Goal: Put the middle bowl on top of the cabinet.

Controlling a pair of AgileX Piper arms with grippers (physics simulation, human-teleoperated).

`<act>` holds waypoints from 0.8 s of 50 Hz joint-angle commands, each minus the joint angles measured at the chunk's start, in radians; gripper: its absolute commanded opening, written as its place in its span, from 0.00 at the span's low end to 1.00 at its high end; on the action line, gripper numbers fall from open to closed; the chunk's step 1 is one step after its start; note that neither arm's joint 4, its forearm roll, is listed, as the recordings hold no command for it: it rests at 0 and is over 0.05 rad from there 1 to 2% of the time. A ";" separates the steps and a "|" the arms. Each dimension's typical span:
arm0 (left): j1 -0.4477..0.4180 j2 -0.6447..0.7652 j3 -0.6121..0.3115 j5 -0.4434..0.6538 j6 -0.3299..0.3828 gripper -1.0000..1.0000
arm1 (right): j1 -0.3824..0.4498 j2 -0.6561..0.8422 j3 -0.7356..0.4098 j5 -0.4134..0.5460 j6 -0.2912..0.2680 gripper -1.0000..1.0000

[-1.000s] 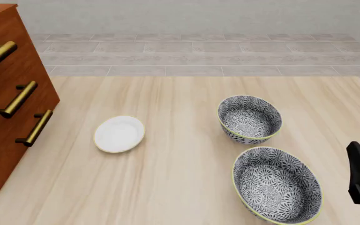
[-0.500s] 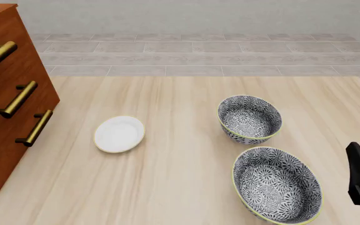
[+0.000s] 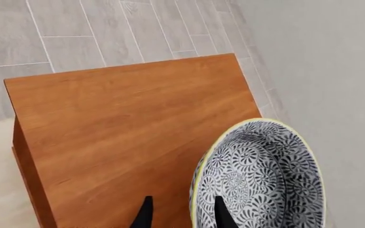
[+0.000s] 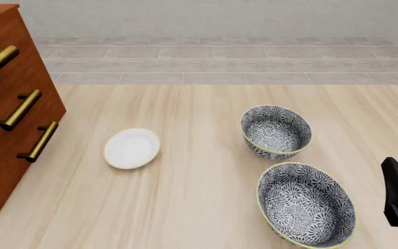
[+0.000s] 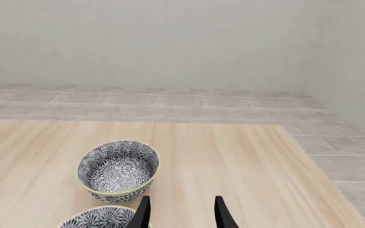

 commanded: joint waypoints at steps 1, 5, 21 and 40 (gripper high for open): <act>-0.004 -0.016 0.032 0.013 -0.032 1.00 | 0.003 0.017 0.000 -0.015 -0.001 1.00; -0.008 -0.026 0.036 0.011 -0.038 1.00 | 0.002 0.017 0.000 -0.015 -0.002 1.00; -0.041 -0.092 0.065 0.003 -0.053 1.00 | 0.003 -0.005 0.000 0.006 -0.003 1.00; -0.097 -0.174 0.090 0.013 -0.079 1.00 | 0.001 -0.005 0.000 0.005 -0.001 1.00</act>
